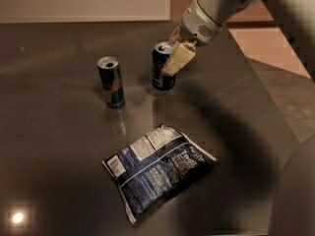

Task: Move pepsi can near redbull can

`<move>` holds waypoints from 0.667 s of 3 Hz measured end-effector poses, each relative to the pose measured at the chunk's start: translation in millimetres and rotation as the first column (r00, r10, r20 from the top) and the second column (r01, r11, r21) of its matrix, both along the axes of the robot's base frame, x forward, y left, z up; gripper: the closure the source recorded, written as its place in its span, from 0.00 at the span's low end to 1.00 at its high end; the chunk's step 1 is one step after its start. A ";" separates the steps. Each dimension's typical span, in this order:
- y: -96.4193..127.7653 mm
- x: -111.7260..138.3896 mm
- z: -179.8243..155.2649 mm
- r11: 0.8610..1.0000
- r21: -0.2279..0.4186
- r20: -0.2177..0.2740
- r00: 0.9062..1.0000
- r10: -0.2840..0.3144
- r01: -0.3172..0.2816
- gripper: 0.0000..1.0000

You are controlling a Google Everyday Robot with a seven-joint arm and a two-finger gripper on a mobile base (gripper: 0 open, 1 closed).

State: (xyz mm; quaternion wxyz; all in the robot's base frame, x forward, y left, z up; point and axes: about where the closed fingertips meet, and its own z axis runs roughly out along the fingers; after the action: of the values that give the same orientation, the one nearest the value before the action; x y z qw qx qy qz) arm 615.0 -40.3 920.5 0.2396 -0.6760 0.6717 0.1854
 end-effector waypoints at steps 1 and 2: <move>23.0 4.4 -14.8 1.000 -0.008 -0.019 1.000 0.022 -0.023 1.00; 42.2 2.3 -26.8 0.999 -0.021 -0.032 0.998 0.048 -0.049 1.00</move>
Offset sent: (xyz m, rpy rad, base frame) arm -0.0032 0.0604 -0.0387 -0.0422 0.0475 0.0777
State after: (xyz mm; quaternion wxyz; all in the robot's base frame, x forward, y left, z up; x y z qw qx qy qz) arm 617.3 1.9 893.7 0.2172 -0.6916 0.6608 0.1945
